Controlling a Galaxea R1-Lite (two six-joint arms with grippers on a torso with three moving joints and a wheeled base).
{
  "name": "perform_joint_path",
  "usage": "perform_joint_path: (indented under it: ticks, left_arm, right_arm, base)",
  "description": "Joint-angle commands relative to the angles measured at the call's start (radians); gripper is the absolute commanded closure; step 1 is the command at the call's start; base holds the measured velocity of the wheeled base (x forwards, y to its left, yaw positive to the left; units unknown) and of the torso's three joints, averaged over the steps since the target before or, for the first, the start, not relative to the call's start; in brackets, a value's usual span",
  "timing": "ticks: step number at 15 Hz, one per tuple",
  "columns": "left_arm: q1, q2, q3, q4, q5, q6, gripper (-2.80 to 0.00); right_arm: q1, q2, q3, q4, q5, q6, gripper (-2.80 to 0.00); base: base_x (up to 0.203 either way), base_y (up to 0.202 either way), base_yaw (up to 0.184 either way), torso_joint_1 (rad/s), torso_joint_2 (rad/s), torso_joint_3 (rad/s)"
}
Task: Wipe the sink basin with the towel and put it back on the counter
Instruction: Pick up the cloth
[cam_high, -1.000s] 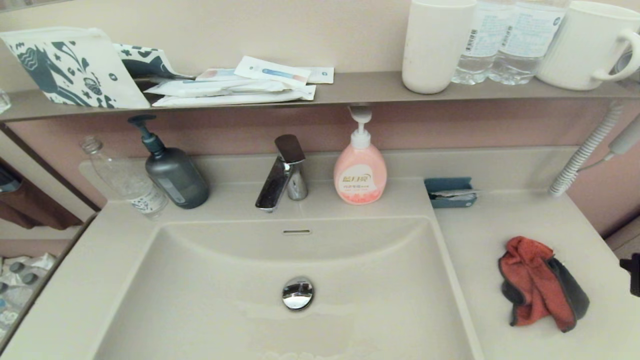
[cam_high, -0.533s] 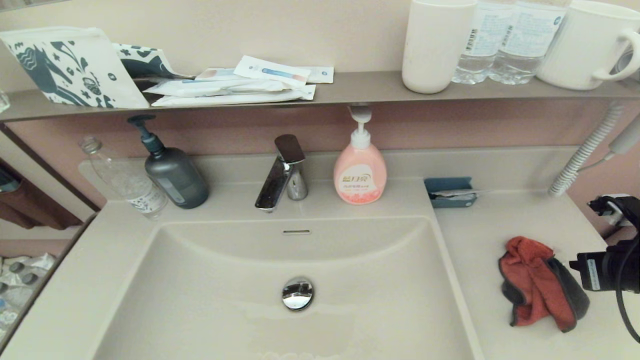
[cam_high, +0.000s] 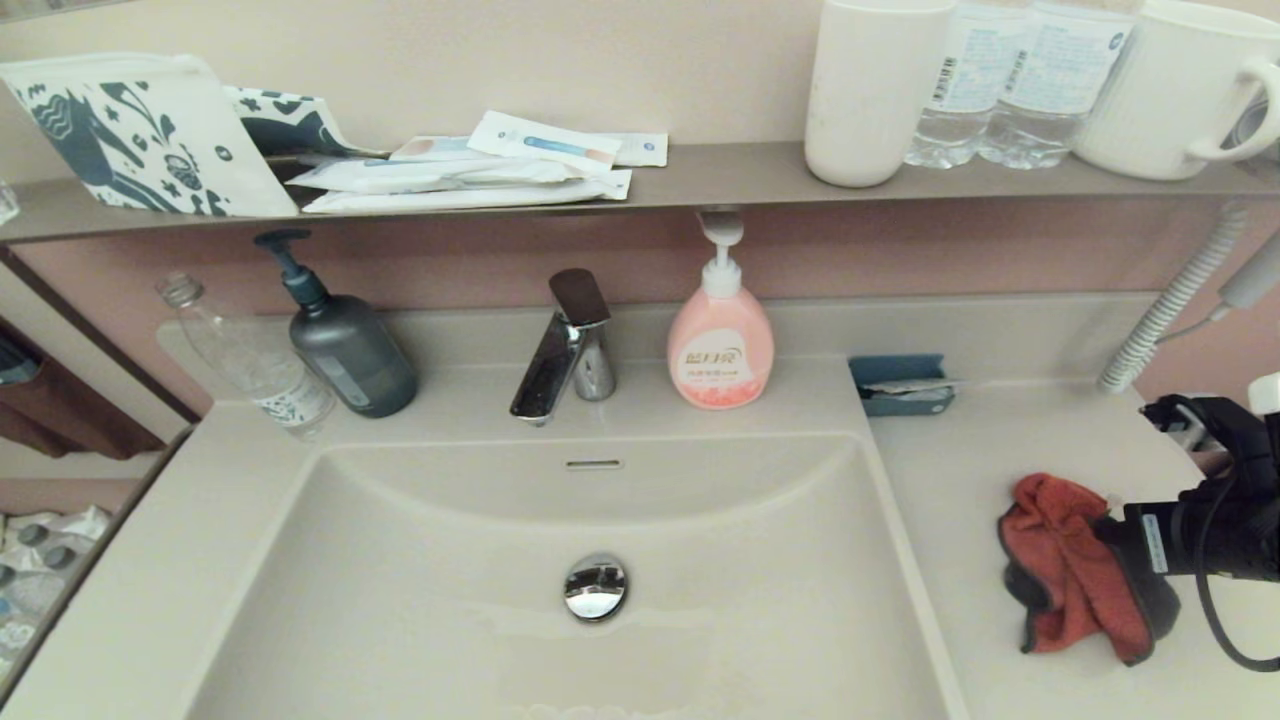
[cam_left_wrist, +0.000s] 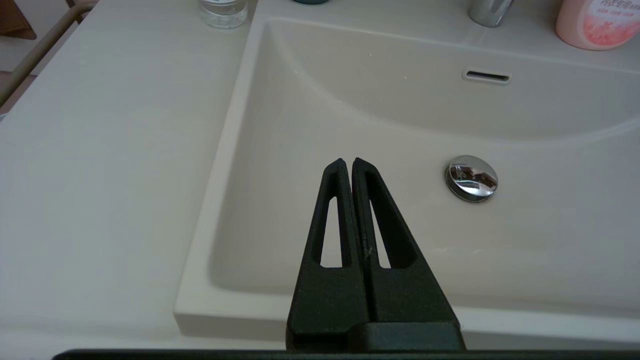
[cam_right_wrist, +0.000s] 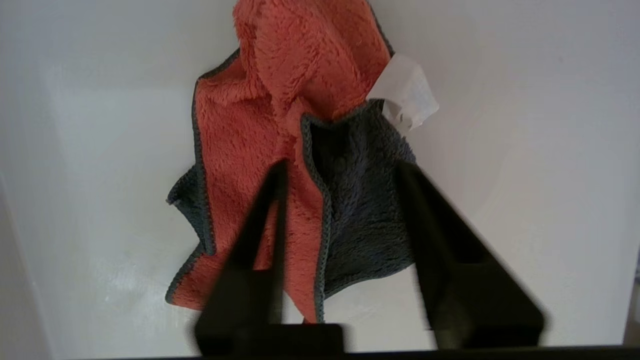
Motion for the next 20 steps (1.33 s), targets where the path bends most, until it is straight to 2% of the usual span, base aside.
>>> perform_joint_path:
  ticks: [1, 5, 7, 13, 20]
  left_arm:
    - [0.0, 0.001, 0.0, -0.001, 0.0, -0.001, 0.0]
    - [0.0, 0.001, 0.0, 0.0, 0.0, -0.001, 0.0]
    - [-0.001, 0.001, 0.0, 0.0, 0.0, -0.001, 0.0]
    - [-0.001, 0.001, 0.0, 0.0, 0.0, -0.001, 0.0]
    - [0.0, 0.001, -0.002, 0.0, 0.0, -0.001, 0.0]
  right_arm:
    - [-0.001, -0.006, -0.006, 0.005, 0.001, -0.006, -2.8]
    - [-0.001, -0.001, -0.056, 0.109, 0.001, -0.017, -2.8]
    - [-0.001, 0.016, -0.065, 0.113, 0.001, -0.022, -2.8]
    - [-0.003, 0.099, -0.093, 0.112, 0.016, -0.167, -2.8]
    - [-0.001, 0.153, -0.13, 0.108, 0.073, -0.177, -2.8]
  base:
    - [0.0, 0.0, 0.0, 0.0, 0.0, 0.0]
    - [0.0, 0.0, 0.0, 0.0, 0.0, 0.0]
    - [0.0, 0.0, 0.0, 0.0, 0.0, 0.0]
    - [0.0, 0.0, 0.0, 0.0, 0.0, 0.0]
    - [0.0, 0.0, 0.0, 0.0, 0.0, 0.0]
